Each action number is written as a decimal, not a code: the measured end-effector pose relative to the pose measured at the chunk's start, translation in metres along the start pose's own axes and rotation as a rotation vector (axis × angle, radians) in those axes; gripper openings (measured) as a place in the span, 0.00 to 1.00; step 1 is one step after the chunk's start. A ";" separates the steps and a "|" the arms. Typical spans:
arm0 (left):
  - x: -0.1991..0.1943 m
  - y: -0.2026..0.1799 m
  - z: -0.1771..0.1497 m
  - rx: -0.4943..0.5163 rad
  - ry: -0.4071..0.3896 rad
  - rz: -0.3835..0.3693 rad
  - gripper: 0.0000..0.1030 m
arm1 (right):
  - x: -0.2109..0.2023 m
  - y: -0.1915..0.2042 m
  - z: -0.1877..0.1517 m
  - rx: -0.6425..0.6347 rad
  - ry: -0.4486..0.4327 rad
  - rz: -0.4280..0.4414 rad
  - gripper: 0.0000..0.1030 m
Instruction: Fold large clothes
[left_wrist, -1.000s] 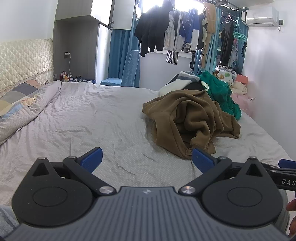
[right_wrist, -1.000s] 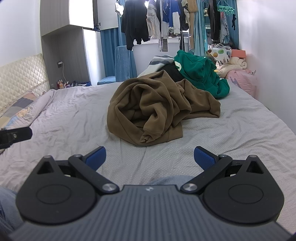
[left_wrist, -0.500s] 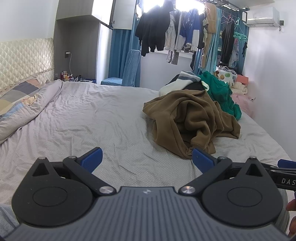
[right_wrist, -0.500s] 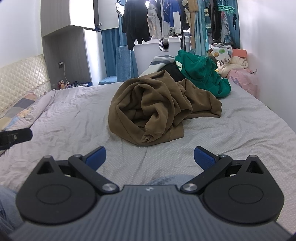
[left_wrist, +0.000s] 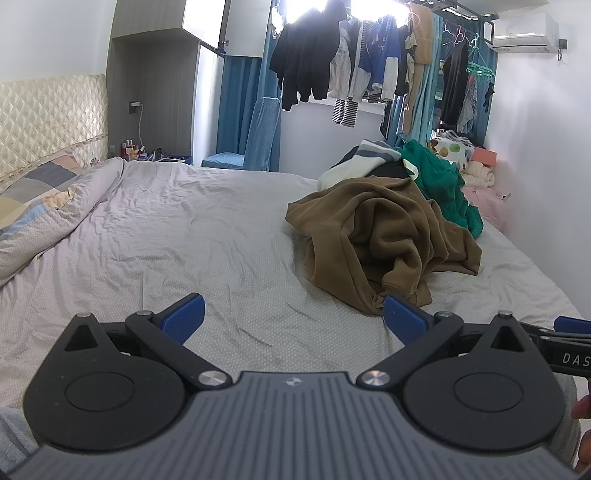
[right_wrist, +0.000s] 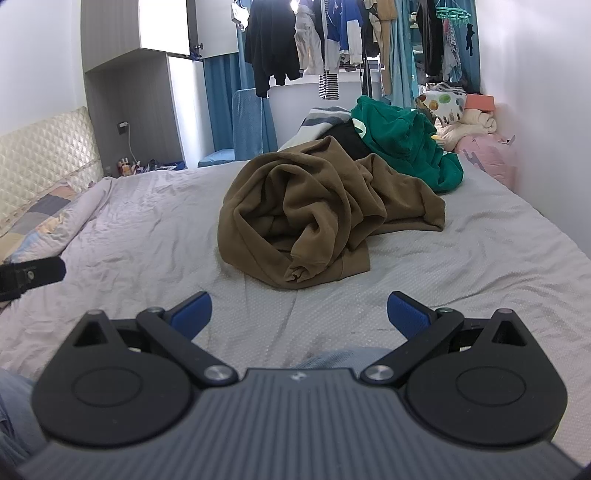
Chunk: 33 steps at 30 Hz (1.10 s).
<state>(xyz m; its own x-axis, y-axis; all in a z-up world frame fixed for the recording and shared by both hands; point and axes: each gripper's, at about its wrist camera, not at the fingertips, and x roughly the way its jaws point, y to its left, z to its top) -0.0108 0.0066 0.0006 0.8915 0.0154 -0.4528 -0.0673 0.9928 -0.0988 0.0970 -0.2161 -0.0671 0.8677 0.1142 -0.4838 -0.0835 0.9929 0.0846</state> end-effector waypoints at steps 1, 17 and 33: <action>0.000 0.000 0.000 -0.001 0.002 0.001 1.00 | 0.000 0.000 0.000 0.001 0.000 0.001 1.00; 0.019 0.002 0.005 0.000 0.026 0.011 1.00 | 0.012 -0.004 0.003 0.021 0.029 0.010 1.00; 0.114 -0.013 0.049 -0.032 0.086 0.002 1.00 | 0.076 -0.019 0.045 0.043 0.096 0.034 1.00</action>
<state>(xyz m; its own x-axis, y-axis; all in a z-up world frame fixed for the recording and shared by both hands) 0.1134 0.0015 -0.0063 0.8494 0.0060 -0.5277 -0.0846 0.9886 -0.1250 0.1868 -0.2281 -0.0659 0.8138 0.1526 -0.5608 -0.0894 0.9863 0.1386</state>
